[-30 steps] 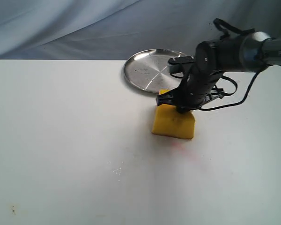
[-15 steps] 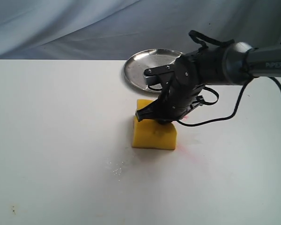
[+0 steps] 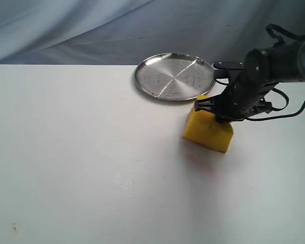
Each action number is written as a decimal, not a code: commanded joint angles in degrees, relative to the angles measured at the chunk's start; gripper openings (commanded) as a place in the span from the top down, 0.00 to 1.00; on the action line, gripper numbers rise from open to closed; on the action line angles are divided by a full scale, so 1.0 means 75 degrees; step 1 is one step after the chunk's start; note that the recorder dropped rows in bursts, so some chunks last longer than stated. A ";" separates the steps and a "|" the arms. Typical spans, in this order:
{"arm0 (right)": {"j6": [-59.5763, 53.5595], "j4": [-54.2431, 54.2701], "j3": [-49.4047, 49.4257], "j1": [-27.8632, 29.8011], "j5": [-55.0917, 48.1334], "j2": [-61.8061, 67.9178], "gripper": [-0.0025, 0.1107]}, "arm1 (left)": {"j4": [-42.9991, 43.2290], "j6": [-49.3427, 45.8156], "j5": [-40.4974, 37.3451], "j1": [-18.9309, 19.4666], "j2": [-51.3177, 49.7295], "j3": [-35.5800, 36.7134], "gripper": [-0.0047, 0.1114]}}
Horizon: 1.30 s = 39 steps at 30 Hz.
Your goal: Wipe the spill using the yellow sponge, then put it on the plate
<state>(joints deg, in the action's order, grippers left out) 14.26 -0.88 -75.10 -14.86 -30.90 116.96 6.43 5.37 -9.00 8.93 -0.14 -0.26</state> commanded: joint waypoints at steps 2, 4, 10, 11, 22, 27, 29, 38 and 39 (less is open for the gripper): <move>0.0354 -0.0335 0.0040 0.0556 0.0496 0.0015 0.98 | 0.0018 0.0033 0.0022 0.0026 0.0019 0.0034 0.96; 0.0354 -0.0122 0.0021 0.0639 0.0747 0.0015 0.98 | 0.0018 0.0033 0.0022 0.0026 0.0019 0.0034 0.96; 0.0354 0.0168 -0.1073 0.0628 0.0598 0.0257 0.98 | 0.0018 0.0033 0.0022 0.0026 0.0019 0.0034 0.96; 0.0354 0.0207 -0.1257 0.0577 0.0598 0.0273 0.98 | 0.0018 0.0033 0.0022 0.0026 0.0019 0.0034 0.96; 0.0316 0.0677 -0.3724 -0.0052 0.0483 0.1213 0.98 | 0.0018 0.0033 0.0022 0.0026 0.0019 0.0034 0.96; 0.0044 0.0794 -0.5131 -0.0334 0.0422 0.2235 0.98 | 0.0018 0.0033 0.0022 0.0026 0.0019 0.0034 0.96; 0.0044 0.0794 -0.5561 -0.0432 0.0392 0.2564 0.98 | 0.0018 0.0033 0.0022 0.0026 0.0019 0.0034 0.96; 0.0077 0.0203 -0.6539 -0.0466 0.0614 0.3506 0.98 | 0.0018 0.0033 0.0022 0.0026 0.0019 0.0034 0.96; 0.0152 0.0118 -0.6539 -0.0453 0.0635 0.3523 0.98 | 0.0018 0.0033 0.0022 0.0026 0.0019 0.0034 0.96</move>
<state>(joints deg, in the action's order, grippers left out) 14.97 2.65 -123.20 -18.36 -27.85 143.16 6.43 5.37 -9.00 8.93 -0.14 -0.26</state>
